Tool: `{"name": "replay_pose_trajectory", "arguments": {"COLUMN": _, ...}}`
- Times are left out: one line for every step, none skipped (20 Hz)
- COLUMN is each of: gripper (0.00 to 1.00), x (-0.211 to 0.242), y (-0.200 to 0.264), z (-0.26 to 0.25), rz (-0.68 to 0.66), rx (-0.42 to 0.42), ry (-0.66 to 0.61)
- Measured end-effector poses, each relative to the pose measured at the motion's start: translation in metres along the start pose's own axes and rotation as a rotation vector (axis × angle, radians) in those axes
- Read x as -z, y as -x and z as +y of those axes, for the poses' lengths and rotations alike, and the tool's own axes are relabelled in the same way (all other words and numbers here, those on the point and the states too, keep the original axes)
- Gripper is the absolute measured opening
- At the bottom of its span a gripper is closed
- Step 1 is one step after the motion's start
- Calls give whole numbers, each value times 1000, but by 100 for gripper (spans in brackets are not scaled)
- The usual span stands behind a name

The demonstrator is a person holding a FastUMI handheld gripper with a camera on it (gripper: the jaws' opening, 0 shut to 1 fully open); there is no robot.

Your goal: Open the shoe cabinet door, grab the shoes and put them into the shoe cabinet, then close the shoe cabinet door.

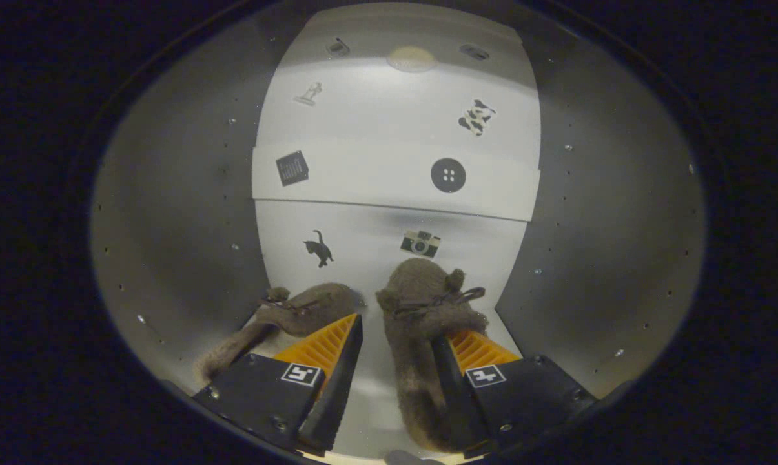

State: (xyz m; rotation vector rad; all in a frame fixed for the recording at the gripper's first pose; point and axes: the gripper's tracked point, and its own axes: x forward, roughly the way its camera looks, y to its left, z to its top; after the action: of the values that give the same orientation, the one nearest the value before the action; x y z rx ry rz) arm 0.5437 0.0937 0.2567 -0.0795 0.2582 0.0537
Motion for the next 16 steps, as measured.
{"name": "replay_pose_trajectory", "arguments": {"gripper": 68, "x": 0, "y": 2, "z": 2, "rz": 1, "rx": -4, "ry": -10}}
{"name": "replay_pose_trajectory", "arguments": {"gripper": 69, "x": 3, "y": 3, "z": 3, "rz": 10, "rx": -4, "ry": -22}}
{"name": "replay_pose_trajectory", "arguments": {"gripper": 77, "x": 8, "y": 3, "z": 4, "rz": 26, "rx": -10, "ry": -34}}
{"name": "replay_pose_trajectory", "arguments": {"gripper": 85, "x": 8, "y": 7, "z": 4, "rz": 31, "rx": -5, "ry": -37}}
{"name": "replay_pose_trajectory", "arguments": {"gripper": 86, "x": 2, "y": 10, "z": 0, "rz": 3, "rx": 11, "ry": -25}}
{"name": "replay_pose_trajectory", "arguments": {"gripper": 86, "x": -7, "y": 14, "z": -3, "rz": -33, "rx": 34, "ry": 2}}
{"name": "replay_pose_trajectory", "arguments": {"gripper": 86, "x": -16, "y": 21, "z": -4, "rz": -63, "rx": 47, "ry": 24}}
{"name": "replay_pose_trajectory", "arguments": {"gripper": 86, "x": -20, "y": 25, "z": -1, "rz": -75, "rx": 46, "ry": 36}}
{"name": "replay_pose_trajectory", "arguments": {"gripper": 91, "x": -23, "y": 31, "z": 1, "rz": -83, "rx": 38, "ry": 42}}
{"name": "replay_pose_trajectory", "arguments": {"gripper": 96, "x": -26, "y": 35, "z": 5, "rz": -88, "rx": 30, "ry": 39}}
{"name": "replay_pose_trajectory", "arguments": {"gripper": 100, "x": -27, "y": 41, "z": 7, "rz": -94, "rx": 23, "ry": 32}}
{"name": "replay_pose_trajectory", "arguments": {"gripper": 100, "x": -28, "y": 48, "z": 9, "rz": -99, "rx": 23, "ry": 25}}
{"name": "replay_pose_trajectory", "arguments": {"gripper": 100, "x": -29, "y": 55, "z": 9, "rz": -105, "rx": 20, "ry": 21}}
{"name": "replay_pose_trajectory", "arguments": {"gripper": 100, "x": -31, "y": 62, "z": 10, "rz": -112, "rx": 17, "ry": 19}}
{"name": "replay_pose_trajectory", "arguments": {"gripper": 100, "x": -32, "y": 71, "z": 11, "rz": -121, "rx": 17, "ry": 17}}
{"name": "replay_pose_trajectory", "arguments": {"gripper": 100, "x": -34, "y": 80, "z": 13, "rz": -133, "rx": 14, "ry": 18}}
